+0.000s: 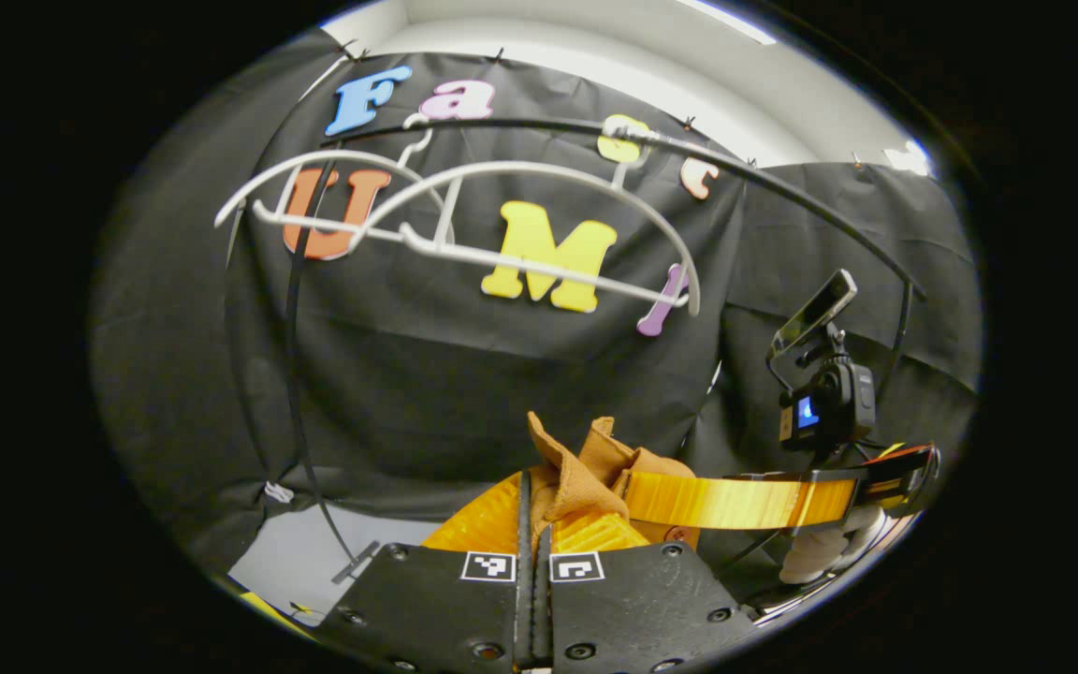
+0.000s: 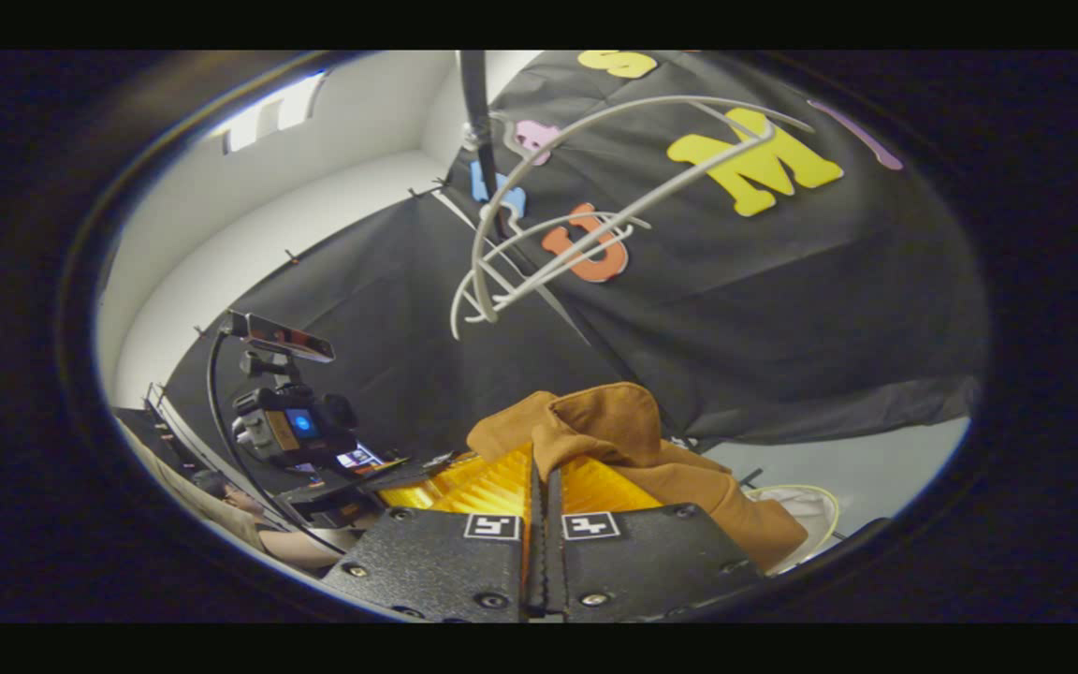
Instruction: Grasp the clothes on the hanger with both hands and then place them into the laundry hamper below.
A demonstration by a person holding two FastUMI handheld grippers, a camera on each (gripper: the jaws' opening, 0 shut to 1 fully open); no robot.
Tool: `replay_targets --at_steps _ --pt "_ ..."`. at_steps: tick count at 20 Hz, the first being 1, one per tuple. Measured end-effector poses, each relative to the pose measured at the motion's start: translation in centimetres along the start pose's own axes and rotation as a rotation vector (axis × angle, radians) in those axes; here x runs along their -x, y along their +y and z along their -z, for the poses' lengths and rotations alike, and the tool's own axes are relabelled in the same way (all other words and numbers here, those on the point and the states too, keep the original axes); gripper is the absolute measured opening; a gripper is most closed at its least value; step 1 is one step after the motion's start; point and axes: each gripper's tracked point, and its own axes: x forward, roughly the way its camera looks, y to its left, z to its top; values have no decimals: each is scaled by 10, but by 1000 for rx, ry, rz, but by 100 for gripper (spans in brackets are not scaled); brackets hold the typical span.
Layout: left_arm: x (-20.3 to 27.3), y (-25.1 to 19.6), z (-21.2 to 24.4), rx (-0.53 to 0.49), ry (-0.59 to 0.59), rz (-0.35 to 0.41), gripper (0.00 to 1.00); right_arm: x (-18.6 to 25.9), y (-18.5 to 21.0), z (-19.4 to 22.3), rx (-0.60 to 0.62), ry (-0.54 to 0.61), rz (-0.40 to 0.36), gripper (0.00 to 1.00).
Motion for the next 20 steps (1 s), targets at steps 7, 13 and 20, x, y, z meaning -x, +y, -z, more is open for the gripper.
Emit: replay_targets --at_steps 7,13,20 --pt "-17 24 125 129 210 -70 0 -8 -86 112 -32 200 273 5" --pt "4 34 236 194 453 -152 0 -3 -142 210 -110 431 483 4" --pt "12 37 258 217 544 -215 0 -6 -153 229 -103 467 597 3"
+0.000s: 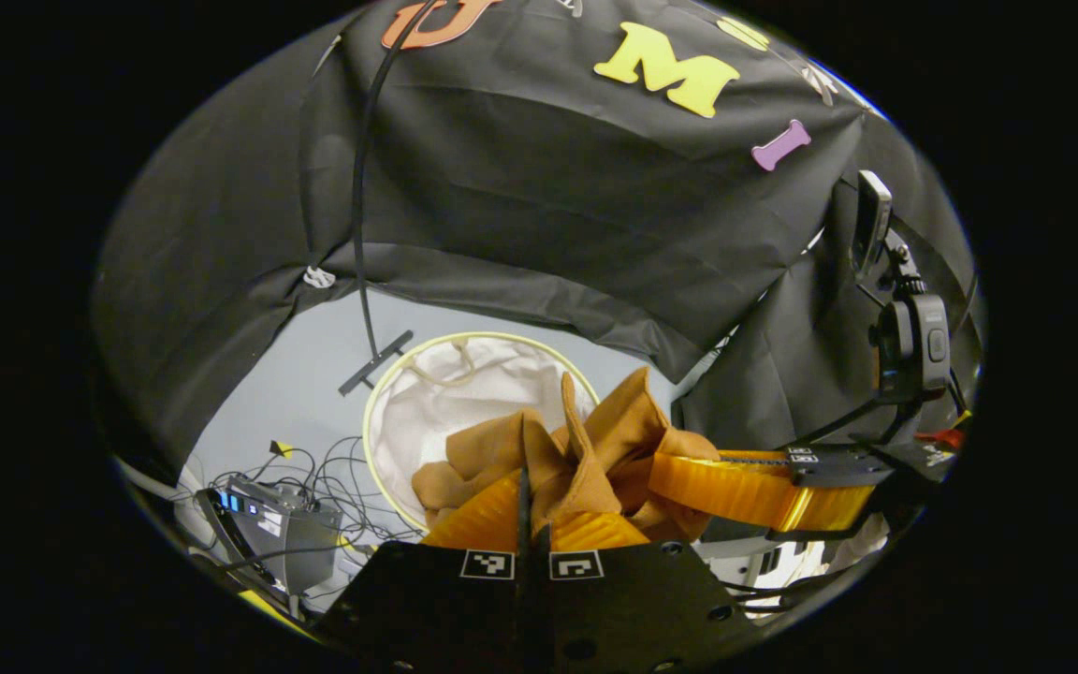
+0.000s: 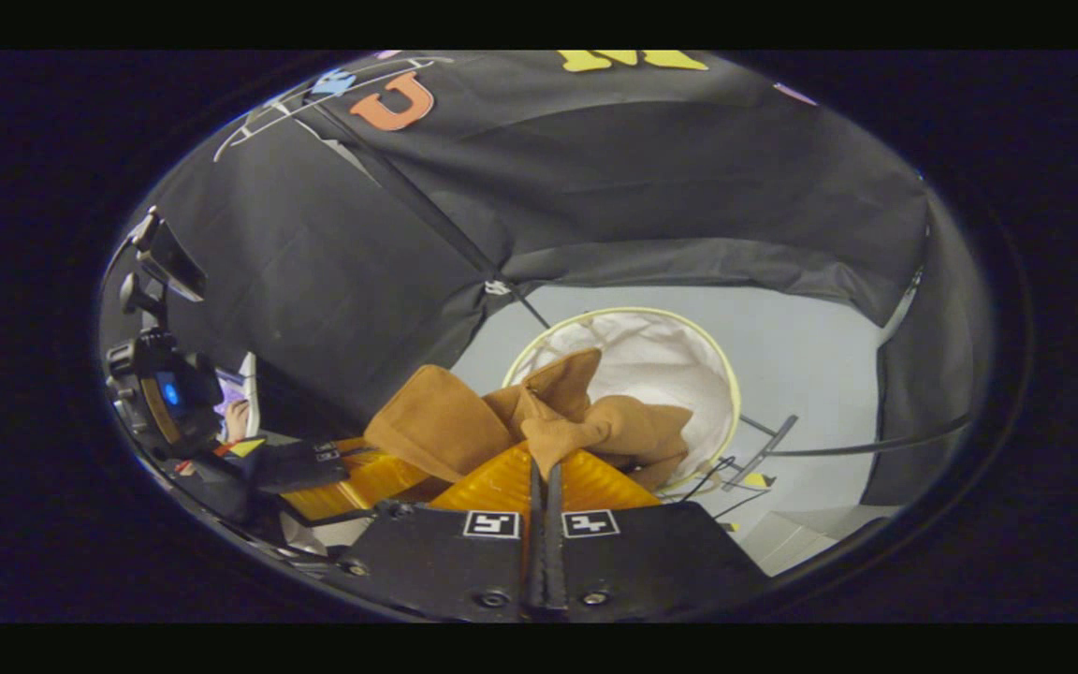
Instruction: Grasp the clothes on the hanger with both hands and then place them into the laundry hamper below.
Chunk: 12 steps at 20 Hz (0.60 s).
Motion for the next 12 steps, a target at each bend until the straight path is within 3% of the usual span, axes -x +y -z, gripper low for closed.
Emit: replay_targets --at_steps 4,5,6,8,10,12 --pt "12 21 -6 -90 0 -80 0 7 5 -1 6 -42 10 7" --pt "10 19 -13 -112 -5 -84 7 14 5 -9 12 -73 11 25" --pt "10 18 -18 -124 -7 -83 4 20 3 -17 30 -101 23 42" --pt "6 22 -12 -146 2 -103 35 29 7 -25 70 -121 27 77" --pt "13 38 -10 -155 14 -141 60 34 11 -24 96 -126 57 84" --pt "20 33 -9 -116 -17 -115 100 33 6 -23 116 -130 92 85"
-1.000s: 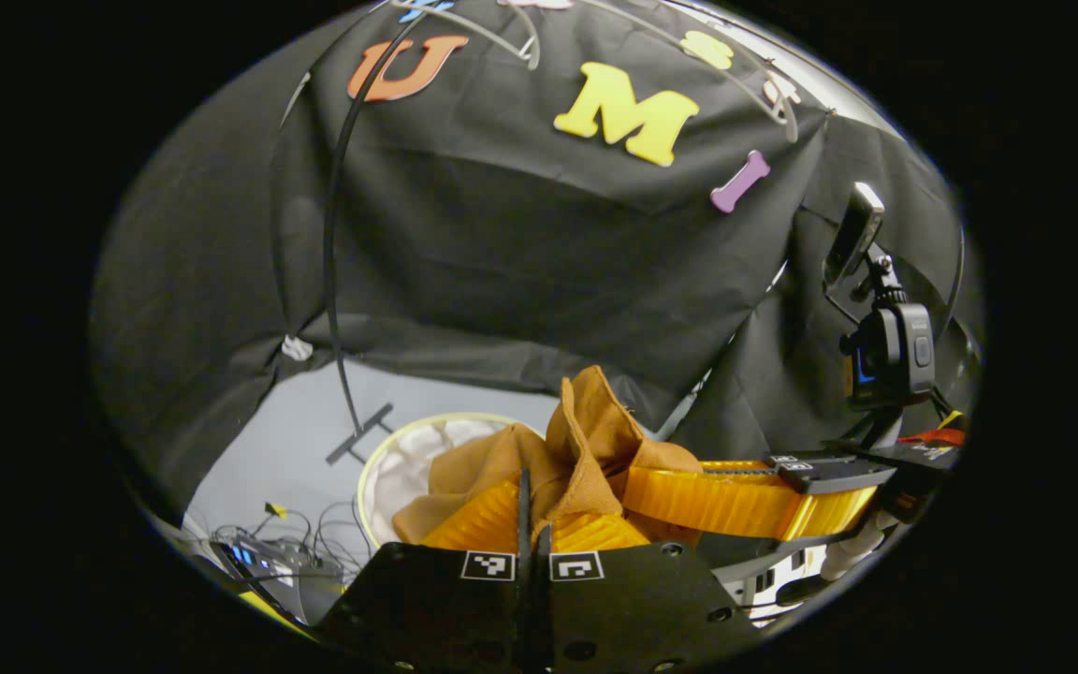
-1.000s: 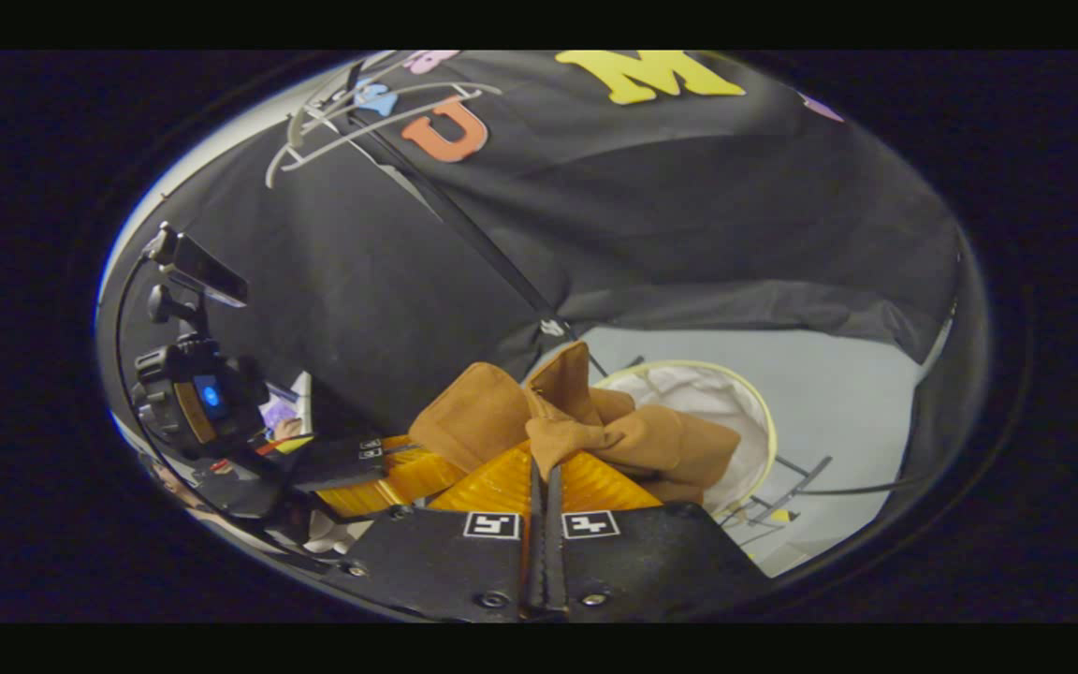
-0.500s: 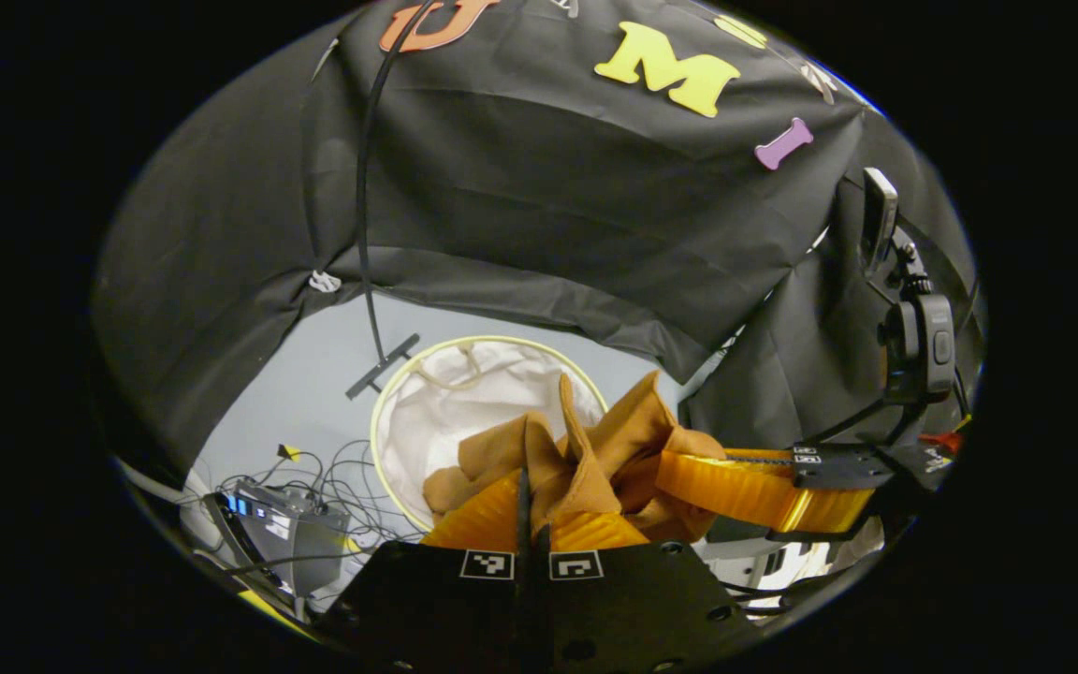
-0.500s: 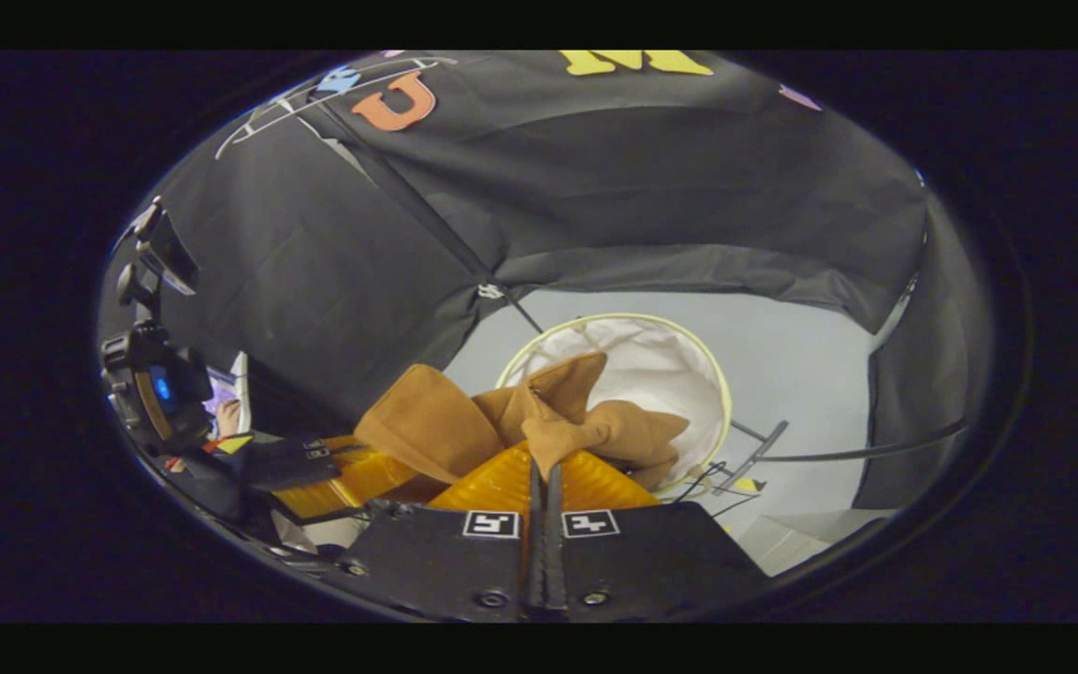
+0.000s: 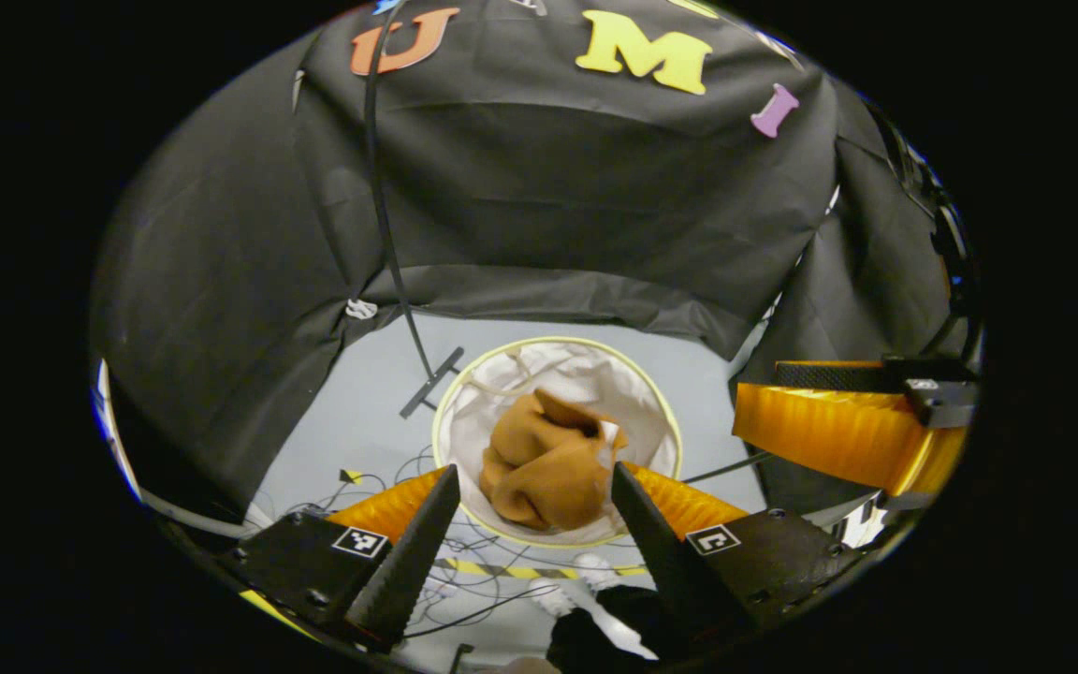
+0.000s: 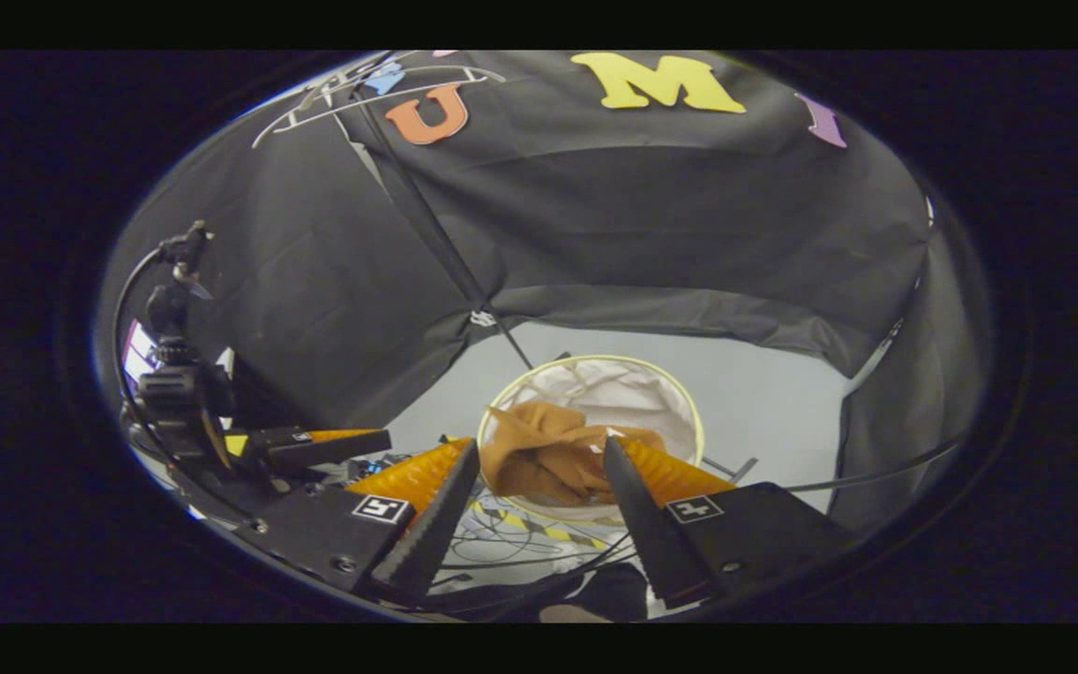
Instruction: Grasp the clothes on the hanger with both hands and then place them into the laundry hamper below.
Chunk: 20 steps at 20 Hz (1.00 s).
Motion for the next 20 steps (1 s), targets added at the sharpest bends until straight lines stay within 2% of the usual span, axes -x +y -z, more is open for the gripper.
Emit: replay_targets --at_steps 2,5,6,8,11,12,13,15,16,17,18,20 --pt "2 2 -5 -4 -22 -2 97 1 -5 6 -1 -2 24 86" --pt "15 15 -8 -20 -56 -27 97 18 -10 9 -13 -13 55 88" --pt "19 15 -10 -19 -66 -23 100 23 -13 9 -5 -18 68 88" --pt "30 15 -12 -19 -82 -25 97 35 -19 12 12 -31 85 88" --pt "47 12 -16 -16 -110 -35 97 53 -19 12 34 -57 90 90" --pt "54 9 -17 -12 -123 -37 97 61 -19 11 43 -72 90 88" --pt "61 6 -19 -7 -139 -42 100 69 -21 11 54 -88 93 90" --pt "80 -1 -22 -1 -175 -53 97 88 -18 8 73 -131 88 91" --pt "91 -5 -26 1 -200 -63 100 100 -16 4 79 -161 81 91" --pt "103 -9 -30 2 -227 -73 97 116 -15 1 84 -189 73 91" --pt "119 -13 -35 -1 -263 -87 100 133 -13 -3 92 -224 61 91" --pt "158 -21 -51 -29 -357 -133 97 170 -11 -13 112 -301 48 91"
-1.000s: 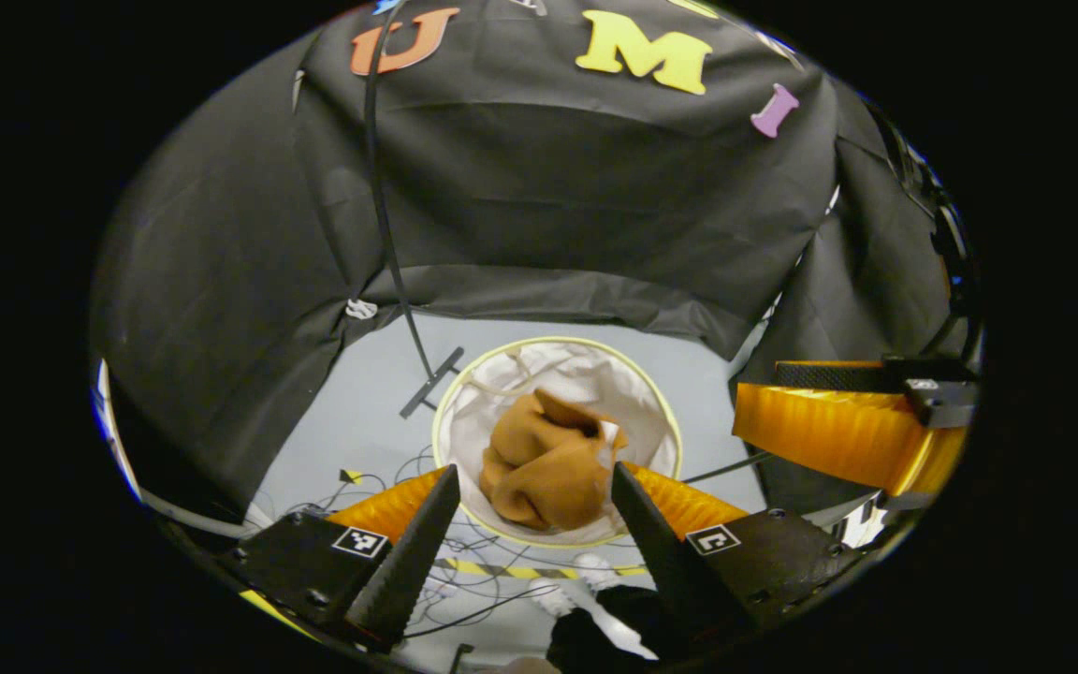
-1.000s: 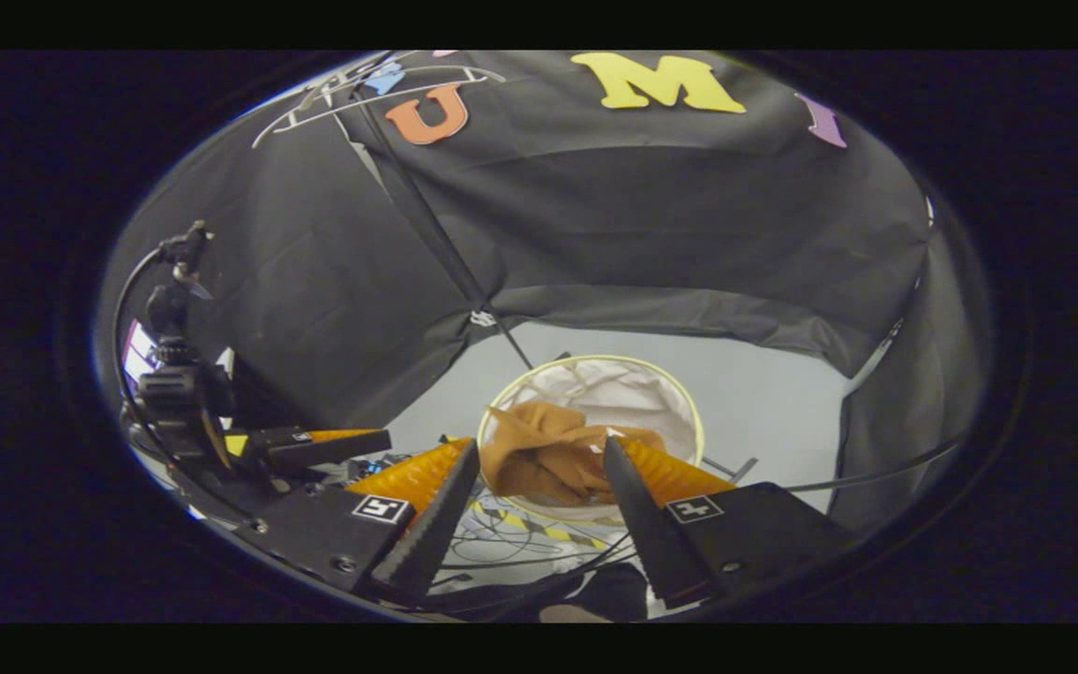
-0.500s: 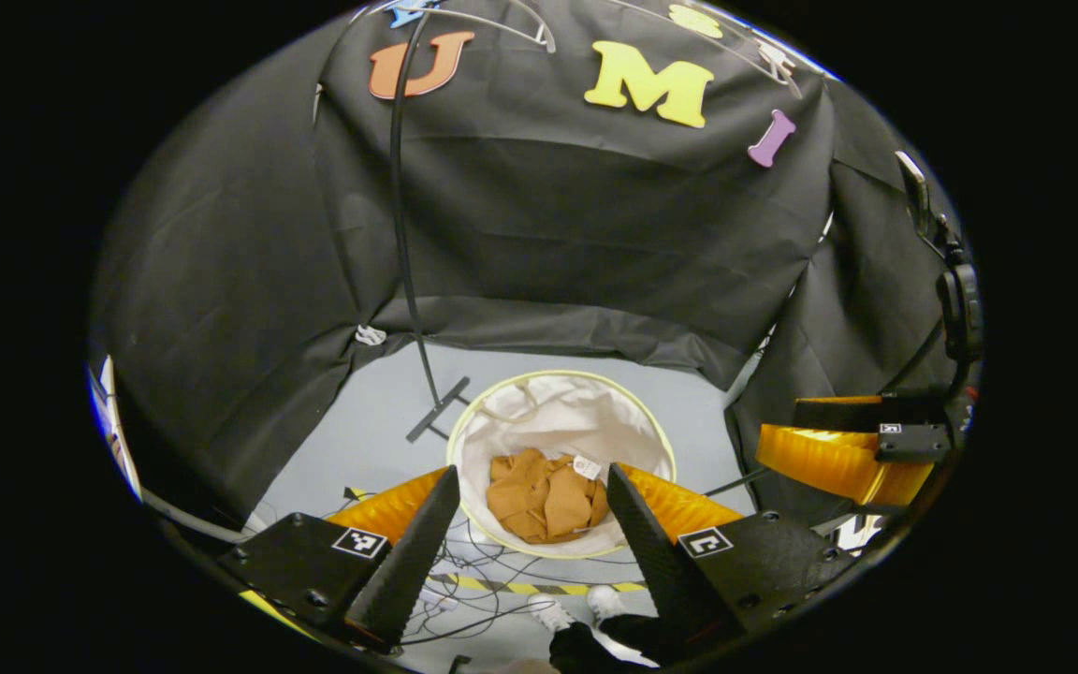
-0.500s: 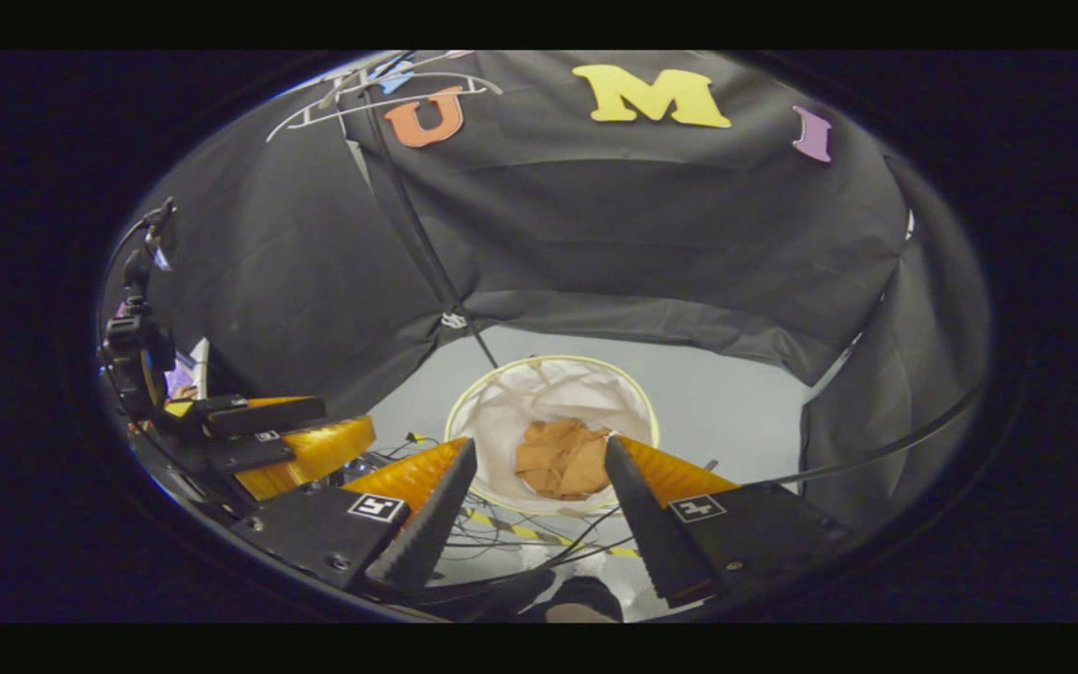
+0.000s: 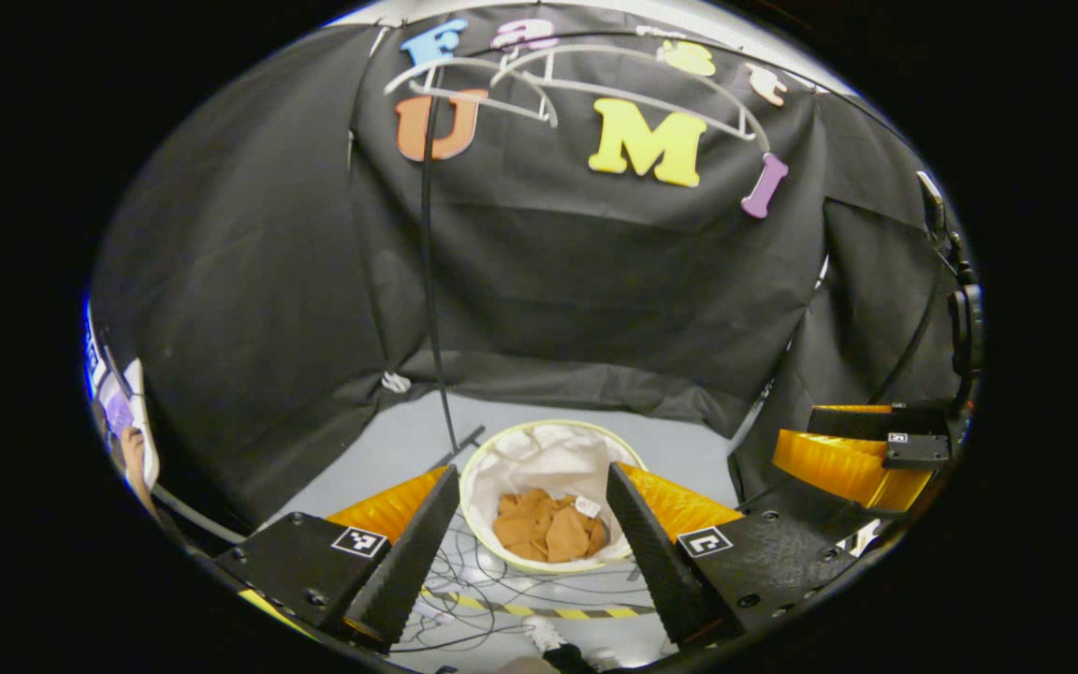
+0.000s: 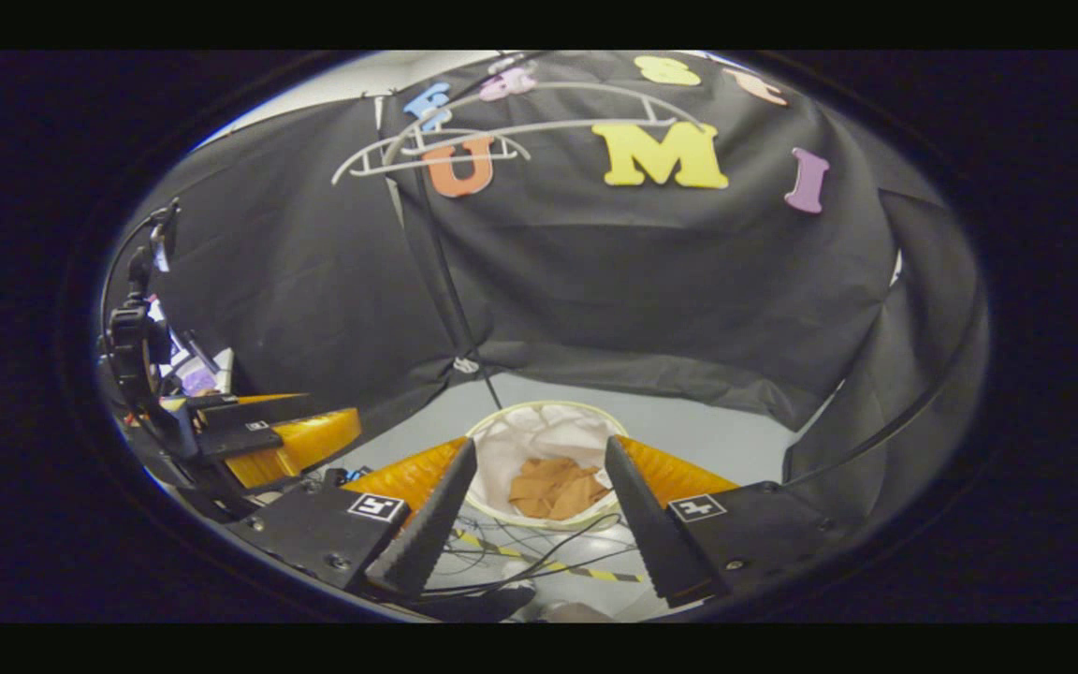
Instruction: Grasp the clothes on the hanger with both hands and then place them into the laundry hamper below.
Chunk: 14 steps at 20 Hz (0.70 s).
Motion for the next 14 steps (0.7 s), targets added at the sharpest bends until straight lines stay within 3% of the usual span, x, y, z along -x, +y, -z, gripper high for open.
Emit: replay_targets --at_steps 3,6,7,8,9,14 --pt "61 -17 -44 -50 -152 -39 100 72 -14 -33 14 -147 -18 90" --pt "131 -36 -77 -82 -278 -74 92 142 -23 -62 36 -301 -10 98" --pt "154 -41 -86 -89 -311 -87 100 162 -23 -71 39 -341 -15 98" --pt "173 -44 -93 -93 -337 -106 93 183 -21 -74 35 -383 -29 98" --pt "192 -46 -96 -91 -359 -128 100 203 -23 -79 27 -428 -41 98" --pt "288 -47 -117 -62 -480 -178 96 270 -20 -85 0 -530 -38 100"
